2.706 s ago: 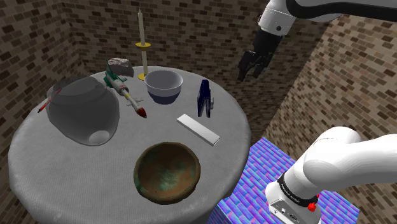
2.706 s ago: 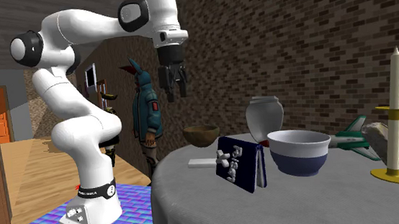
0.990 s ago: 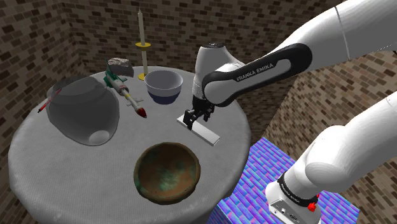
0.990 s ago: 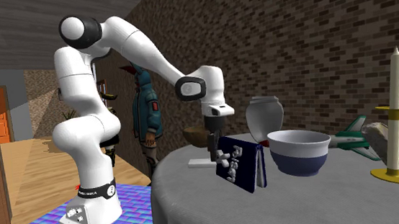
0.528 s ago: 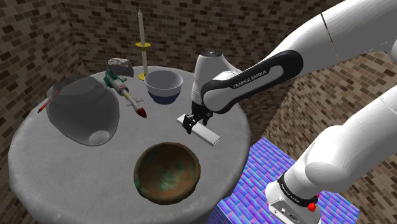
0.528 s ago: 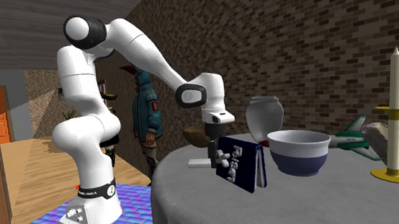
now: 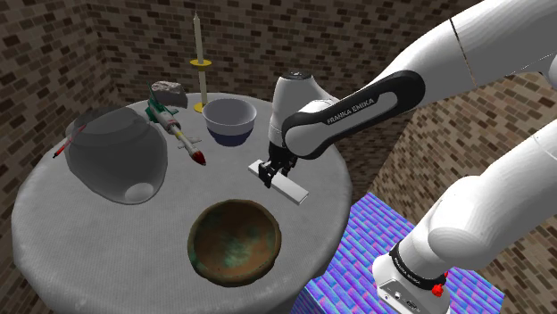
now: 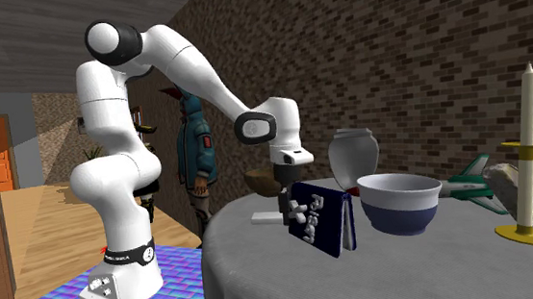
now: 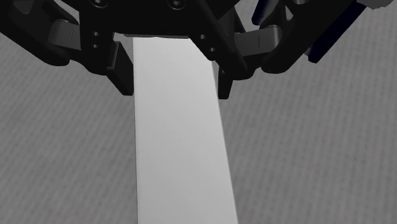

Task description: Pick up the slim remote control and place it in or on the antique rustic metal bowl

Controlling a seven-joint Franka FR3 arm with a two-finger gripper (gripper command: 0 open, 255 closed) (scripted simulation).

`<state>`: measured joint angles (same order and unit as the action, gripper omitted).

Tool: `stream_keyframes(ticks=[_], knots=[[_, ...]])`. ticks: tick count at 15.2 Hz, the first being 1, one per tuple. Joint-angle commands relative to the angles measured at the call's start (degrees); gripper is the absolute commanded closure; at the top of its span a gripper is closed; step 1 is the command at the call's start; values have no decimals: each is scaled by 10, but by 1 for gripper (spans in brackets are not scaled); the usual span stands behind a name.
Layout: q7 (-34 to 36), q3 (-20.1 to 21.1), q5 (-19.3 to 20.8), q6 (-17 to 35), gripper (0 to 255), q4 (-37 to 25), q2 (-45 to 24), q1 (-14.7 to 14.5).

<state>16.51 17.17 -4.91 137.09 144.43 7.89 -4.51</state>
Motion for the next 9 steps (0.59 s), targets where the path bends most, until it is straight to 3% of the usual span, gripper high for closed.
stream_keyframes(ticks=[1,6,9], knots=[[0,0,0,0,255,0,0,0],[0,0,0,0,255,0,0,0],[-4,-2,-5,-26,255,-8,18,-1]])
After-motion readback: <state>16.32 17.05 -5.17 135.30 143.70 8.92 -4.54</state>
